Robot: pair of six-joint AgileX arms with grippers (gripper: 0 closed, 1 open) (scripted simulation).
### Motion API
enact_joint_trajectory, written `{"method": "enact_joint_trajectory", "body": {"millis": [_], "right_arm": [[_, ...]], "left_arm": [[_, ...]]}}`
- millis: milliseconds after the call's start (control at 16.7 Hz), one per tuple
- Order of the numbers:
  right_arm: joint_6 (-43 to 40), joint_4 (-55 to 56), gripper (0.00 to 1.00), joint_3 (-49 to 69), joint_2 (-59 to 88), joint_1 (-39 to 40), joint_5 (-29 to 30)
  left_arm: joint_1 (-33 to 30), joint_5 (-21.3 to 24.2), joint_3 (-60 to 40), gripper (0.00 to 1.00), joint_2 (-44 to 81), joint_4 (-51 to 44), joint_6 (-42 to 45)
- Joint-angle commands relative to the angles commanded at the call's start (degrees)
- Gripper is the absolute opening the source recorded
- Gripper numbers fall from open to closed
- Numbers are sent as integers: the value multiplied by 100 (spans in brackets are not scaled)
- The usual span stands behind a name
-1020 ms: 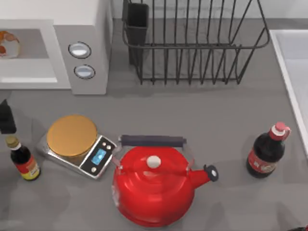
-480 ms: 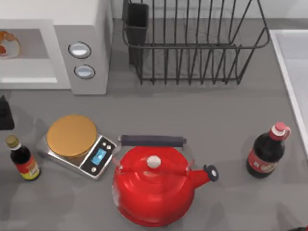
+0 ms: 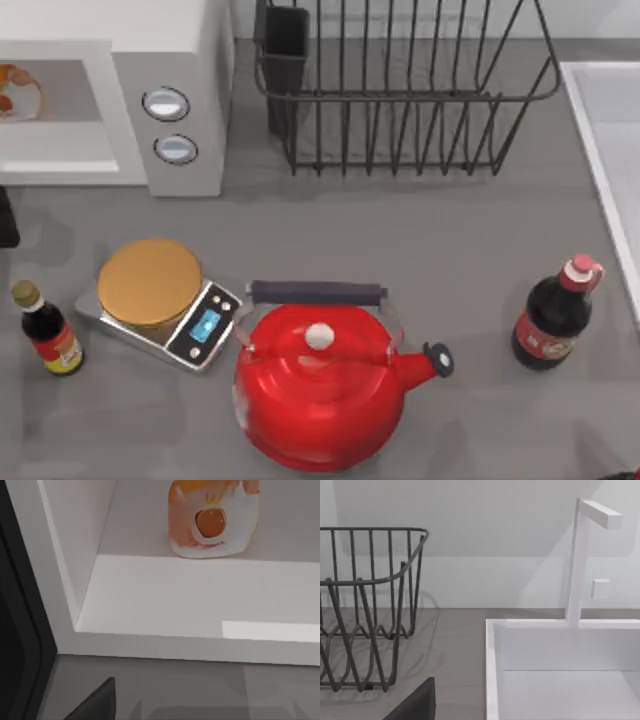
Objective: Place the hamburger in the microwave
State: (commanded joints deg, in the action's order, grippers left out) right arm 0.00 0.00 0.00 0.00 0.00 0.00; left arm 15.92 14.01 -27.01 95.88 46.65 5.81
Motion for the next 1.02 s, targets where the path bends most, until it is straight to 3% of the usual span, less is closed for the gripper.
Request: {"method": "enact_joint_trajectory", "body": {"millis": [1020], "right_arm": [[0,0,100,0,0,0,0]], "left_arm": [[7,-17,-497,100,-1491,-2000,-3]]}}
